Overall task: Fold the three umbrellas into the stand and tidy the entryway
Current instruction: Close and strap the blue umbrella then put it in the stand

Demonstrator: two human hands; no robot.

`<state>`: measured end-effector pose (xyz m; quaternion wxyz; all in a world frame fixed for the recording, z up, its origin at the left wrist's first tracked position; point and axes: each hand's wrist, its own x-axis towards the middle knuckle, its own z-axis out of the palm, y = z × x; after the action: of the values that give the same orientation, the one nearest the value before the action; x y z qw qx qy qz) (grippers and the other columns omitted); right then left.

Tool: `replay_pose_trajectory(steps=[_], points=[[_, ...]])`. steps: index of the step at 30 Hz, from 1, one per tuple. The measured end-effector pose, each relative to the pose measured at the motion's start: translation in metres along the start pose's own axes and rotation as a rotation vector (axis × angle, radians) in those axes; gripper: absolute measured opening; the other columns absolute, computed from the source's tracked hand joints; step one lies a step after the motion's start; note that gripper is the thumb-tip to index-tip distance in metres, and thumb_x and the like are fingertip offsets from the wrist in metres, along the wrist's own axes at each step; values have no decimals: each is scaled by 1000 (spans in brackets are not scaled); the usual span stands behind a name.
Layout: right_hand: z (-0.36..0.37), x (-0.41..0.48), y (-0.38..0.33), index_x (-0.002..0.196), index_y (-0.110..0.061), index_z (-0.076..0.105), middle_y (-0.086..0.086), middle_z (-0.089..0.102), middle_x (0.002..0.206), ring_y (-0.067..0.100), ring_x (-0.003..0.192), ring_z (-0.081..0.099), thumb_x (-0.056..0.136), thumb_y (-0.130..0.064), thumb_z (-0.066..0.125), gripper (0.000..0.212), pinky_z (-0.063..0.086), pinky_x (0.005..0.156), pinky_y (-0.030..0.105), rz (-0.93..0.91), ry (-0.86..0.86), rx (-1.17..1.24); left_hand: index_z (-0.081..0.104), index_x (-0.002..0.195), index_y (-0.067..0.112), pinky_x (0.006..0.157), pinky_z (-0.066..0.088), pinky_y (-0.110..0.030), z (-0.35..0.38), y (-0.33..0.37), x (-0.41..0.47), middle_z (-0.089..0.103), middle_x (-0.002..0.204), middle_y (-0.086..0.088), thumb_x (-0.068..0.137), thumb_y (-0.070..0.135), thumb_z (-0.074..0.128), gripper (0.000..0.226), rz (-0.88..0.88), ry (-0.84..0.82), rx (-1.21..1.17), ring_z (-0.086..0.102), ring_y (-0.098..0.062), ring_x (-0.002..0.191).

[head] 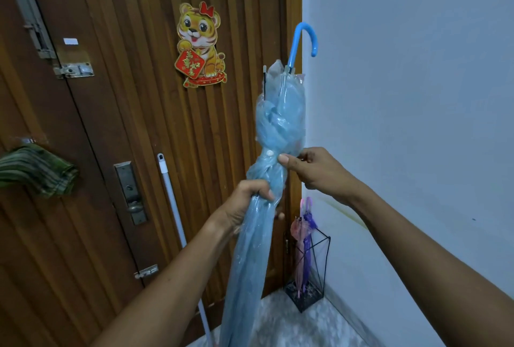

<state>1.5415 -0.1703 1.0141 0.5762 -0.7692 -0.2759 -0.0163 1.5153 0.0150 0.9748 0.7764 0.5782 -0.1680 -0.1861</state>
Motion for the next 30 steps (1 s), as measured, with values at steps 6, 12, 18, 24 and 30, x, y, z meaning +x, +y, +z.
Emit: replay_pose_trajectory(steps=[6, 12, 18, 24, 30], points=[[5, -5, -9, 74, -18, 68, -8, 61, 56, 6, 47, 51, 98, -33, 64, 28, 39, 49, 21, -55, -74, 131, 62, 108, 0, 84, 46, -41, -5, 9, -3, 64, 85, -18, 69, 21, 62, 45, -58, -150, 91, 64, -31, 79], [12, 8, 3, 77, -23, 74, -18, 67, 62, -5, 59, 62, 85, -43, 77, 22, 40, 54, 10, -81, 351, -326, 61, 117, 24, 94, 56, -34, 13, -8, 12, 73, 108, 5, 65, 34, 92, 61, 147, 346, 584, 69, -11, 103], [13, 10, -13, 76, -8, 75, -9, 71, 64, 1, 57, 64, 80, -45, 82, 37, 48, 55, 19, 3, 167, -310, 64, 102, 23, 51, 49, -16, 29, -16, 15, 69, 80, 8, 69, 11, 79, 38, 262, 779, 638, 65, 0, 63], [-8, -9, -23, 74, -2, 73, 3, 68, 59, 9, 52, 60, 84, -28, 82, 29, 52, 54, 20, 51, 131, -32, 57, 81, 12, 48, 42, -25, 23, 1, 0, 53, 67, 0, 67, -4, 64, 22, 248, 649, 514, 51, -13, 57], [-7, -14, -11, 94, 4, 70, 11, 64, 78, 22, 72, 61, 88, -25, 78, 31, 55, 67, 31, 67, 130, 61, 60, 68, 9, 47, 40, -26, 14, -6, -8, 51, 60, -8, 42, 13, 62, 27, 196, 404, 341, 47, -24, 52]])
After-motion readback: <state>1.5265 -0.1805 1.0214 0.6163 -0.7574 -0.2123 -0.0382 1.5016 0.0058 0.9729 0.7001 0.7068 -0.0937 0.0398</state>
